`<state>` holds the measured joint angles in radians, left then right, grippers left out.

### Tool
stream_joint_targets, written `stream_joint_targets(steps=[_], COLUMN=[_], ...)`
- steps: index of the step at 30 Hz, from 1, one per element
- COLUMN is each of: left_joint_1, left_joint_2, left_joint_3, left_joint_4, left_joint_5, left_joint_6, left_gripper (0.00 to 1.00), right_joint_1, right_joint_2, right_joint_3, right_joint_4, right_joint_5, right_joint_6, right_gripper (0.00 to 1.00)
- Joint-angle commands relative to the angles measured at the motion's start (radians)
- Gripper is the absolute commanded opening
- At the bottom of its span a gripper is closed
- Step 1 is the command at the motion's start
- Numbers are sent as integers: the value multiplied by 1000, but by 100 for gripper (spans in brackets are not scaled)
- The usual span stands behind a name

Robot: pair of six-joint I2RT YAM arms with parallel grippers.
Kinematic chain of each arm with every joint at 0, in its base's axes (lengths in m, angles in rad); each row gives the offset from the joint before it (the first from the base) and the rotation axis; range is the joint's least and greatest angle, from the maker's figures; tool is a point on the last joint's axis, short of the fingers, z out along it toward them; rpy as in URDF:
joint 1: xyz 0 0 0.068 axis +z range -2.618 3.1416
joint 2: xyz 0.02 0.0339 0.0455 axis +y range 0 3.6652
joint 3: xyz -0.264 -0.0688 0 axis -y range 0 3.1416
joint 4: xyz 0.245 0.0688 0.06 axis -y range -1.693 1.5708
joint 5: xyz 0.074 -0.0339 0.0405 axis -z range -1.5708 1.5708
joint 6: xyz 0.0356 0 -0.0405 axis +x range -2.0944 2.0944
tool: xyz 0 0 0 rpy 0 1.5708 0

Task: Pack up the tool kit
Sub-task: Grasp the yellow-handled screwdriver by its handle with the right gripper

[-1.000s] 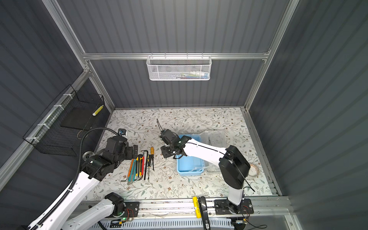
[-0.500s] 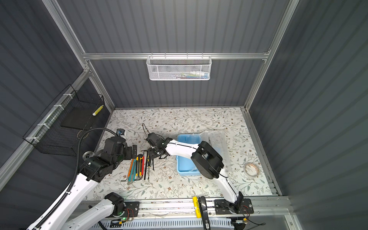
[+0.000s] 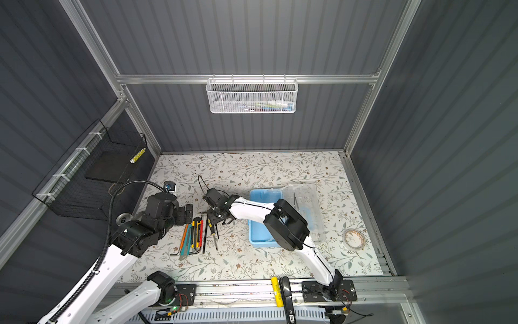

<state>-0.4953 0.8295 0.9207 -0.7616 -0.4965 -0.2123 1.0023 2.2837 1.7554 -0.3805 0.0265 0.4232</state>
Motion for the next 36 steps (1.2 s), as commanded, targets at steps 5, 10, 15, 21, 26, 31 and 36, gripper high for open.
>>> stream_joint_targets(steps=[5,10,15,21,26,31,36], left_joint_1=[8,8,8,8,8,8,8], left_joint_2=[-12,-13,-10,-16,-15,-14,-14], left_joint_3=[-5,-6,-5,-8,-5,-5,-6], left_joint_4=[13,14,12,10,11,10,9], left_joint_5=[-2,-2,-1,-7,-8,-8,-8], left_joint_6=[16,16,15,14,14,14,13], left_gripper=[99,99,100,100,99,99,100], right_joint_1=[-13,-15,-12,-10,-12,-16,-28], right_joint_2=[51,72,132,171,139,87,-7], right_joint_3=[38,67,143,202,178,148,124], right_joint_4=[-95,-99,-126,-168,-164,-141,-159], right_joint_5=[64,12,6,60,79,71,46], right_joint_6=[-31,-53,-57,-63,-64,-71,-101], right_gripper=[42,42,43,38,27,15,3])
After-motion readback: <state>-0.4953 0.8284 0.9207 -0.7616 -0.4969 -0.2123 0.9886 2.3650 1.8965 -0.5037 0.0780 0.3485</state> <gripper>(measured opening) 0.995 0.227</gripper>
